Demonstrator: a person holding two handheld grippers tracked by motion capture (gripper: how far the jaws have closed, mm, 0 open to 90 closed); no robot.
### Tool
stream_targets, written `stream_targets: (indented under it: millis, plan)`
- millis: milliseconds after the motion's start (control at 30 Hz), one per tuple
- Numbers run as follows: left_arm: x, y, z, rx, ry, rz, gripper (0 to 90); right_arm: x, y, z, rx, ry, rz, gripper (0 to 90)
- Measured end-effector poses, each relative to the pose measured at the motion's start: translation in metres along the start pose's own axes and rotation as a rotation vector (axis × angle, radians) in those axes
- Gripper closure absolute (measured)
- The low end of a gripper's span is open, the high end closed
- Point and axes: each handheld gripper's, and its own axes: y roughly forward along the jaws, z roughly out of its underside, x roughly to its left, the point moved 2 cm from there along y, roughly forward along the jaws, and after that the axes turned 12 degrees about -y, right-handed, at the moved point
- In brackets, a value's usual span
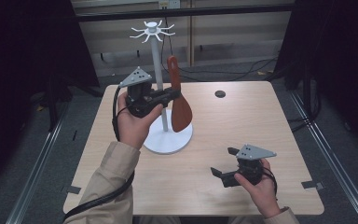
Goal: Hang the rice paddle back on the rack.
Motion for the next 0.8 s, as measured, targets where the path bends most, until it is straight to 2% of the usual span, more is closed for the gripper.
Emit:
stream_targets:
  millis: [133, 333, 800]
  plan:
    - [0.001, -0.002, -0.006, -0.009, -0.008, 0.005, 82.2, 0.000, 0.000, 0.000, -0.003, 0.001, 0.002, 3.2]
    - [0.002, -0.004, -0.012, -0.008, -0.010, -0.009, 82.2, 0.000, 0.000, 0.000, -0.003, 0.002, 0.001, 3.2]
    - [0.008, -0.007, -0.030, -0.052, -0.010, 0.002, 82.2, 0.000, 0.000, 0.000, -0.004, 0.002, -0.003, 3.1]
